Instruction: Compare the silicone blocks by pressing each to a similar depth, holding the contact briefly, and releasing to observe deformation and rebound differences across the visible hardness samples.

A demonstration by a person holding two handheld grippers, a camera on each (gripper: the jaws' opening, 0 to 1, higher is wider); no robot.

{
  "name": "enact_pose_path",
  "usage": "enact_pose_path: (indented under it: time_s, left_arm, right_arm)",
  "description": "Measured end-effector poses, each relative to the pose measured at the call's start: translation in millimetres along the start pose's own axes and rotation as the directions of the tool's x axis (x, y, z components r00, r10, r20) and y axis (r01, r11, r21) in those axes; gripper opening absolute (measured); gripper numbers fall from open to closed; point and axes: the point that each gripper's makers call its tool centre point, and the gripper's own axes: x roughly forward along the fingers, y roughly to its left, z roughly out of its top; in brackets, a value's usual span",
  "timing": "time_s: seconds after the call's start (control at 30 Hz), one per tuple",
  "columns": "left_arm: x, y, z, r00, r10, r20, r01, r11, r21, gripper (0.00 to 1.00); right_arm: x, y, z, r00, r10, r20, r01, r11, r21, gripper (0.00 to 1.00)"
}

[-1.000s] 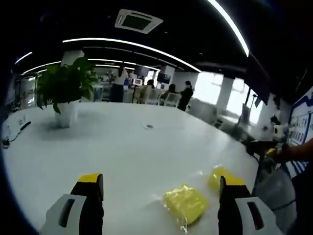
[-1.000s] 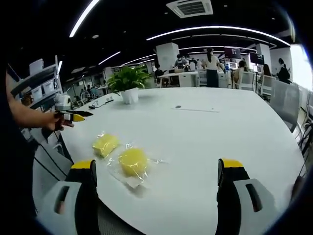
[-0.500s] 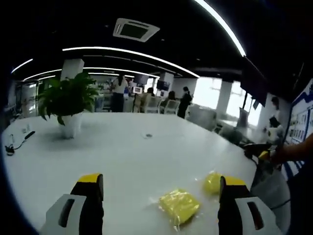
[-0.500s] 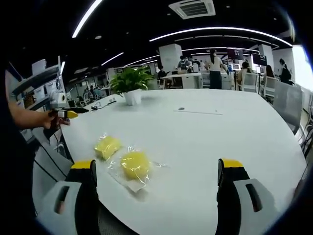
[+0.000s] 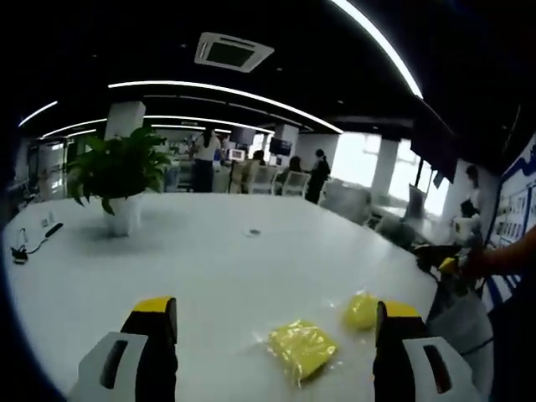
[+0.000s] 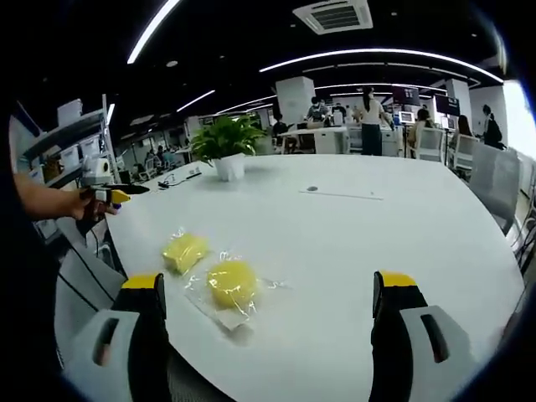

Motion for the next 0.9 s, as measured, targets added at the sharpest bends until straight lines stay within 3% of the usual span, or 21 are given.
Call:
enact_pose_path:
  time_s: [0.5, 0.9]
  left_arm:
    - [-11.4, 2.5, -20.9, 0.999, 0.008, -0.031, -0.008, 1.000, -0.012, 1.00]
    - [-18.1, 2.4, -26.3, 0.999, 0.015, -0.029, -0.016, 0.999, -0.029, 1.00]
  right_arm:
    - [-1.7, 3.6, -11.4, 1.000, 0.003, -0.021, -0.003, 1.000, -0.009, 0.96]
    - [-3.2, 6.0, -16.6, 1.000, 0.005, -0.027, -0.005, 1.000, -0.002, 0.96]
